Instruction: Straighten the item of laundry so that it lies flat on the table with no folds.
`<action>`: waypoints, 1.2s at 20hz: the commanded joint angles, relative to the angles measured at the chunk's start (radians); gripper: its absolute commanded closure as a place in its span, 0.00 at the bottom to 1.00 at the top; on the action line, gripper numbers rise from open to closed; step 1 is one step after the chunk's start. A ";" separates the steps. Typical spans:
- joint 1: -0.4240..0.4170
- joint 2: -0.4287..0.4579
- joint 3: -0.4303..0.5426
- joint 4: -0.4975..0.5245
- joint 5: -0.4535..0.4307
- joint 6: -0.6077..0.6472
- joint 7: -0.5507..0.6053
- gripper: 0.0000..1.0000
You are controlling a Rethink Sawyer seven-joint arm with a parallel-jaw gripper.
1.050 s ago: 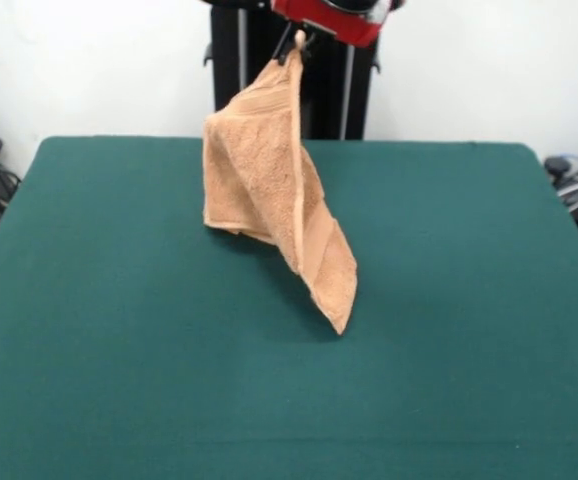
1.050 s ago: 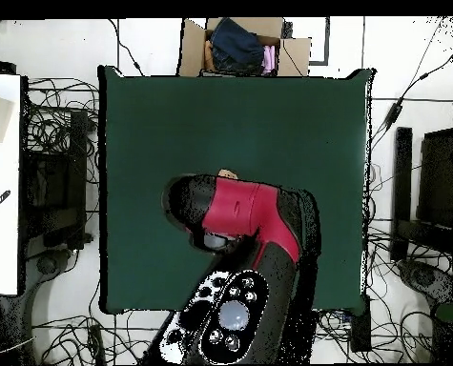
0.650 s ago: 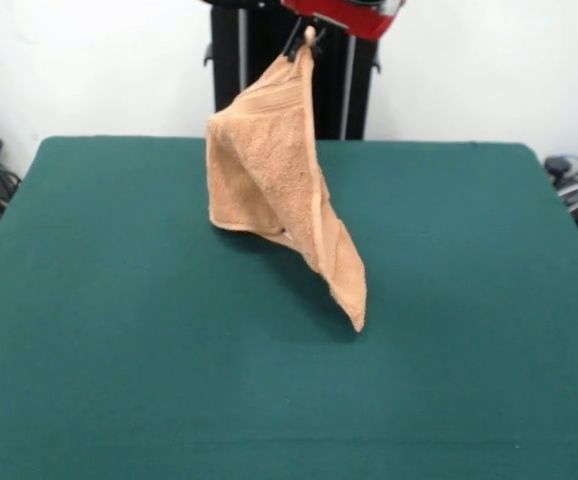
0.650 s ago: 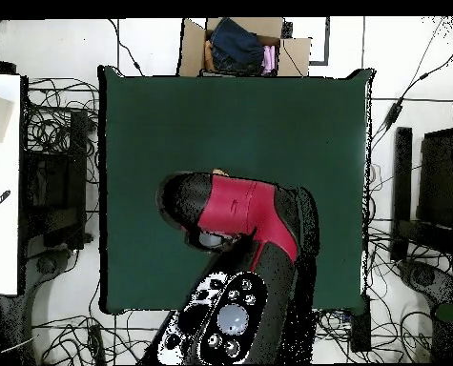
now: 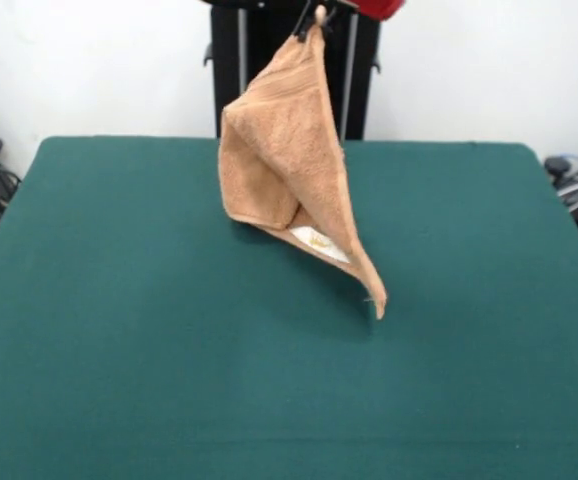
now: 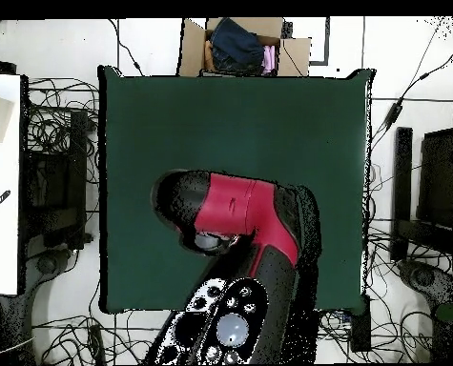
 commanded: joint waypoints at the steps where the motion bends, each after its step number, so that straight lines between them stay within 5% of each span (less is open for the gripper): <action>1: 0.024 -0.052 0.099 0.022 -0.010 0.098 0.065 1.00; 24: 0.158 -0.059 0.049 0.044 0.019 0.105 0.234 1.00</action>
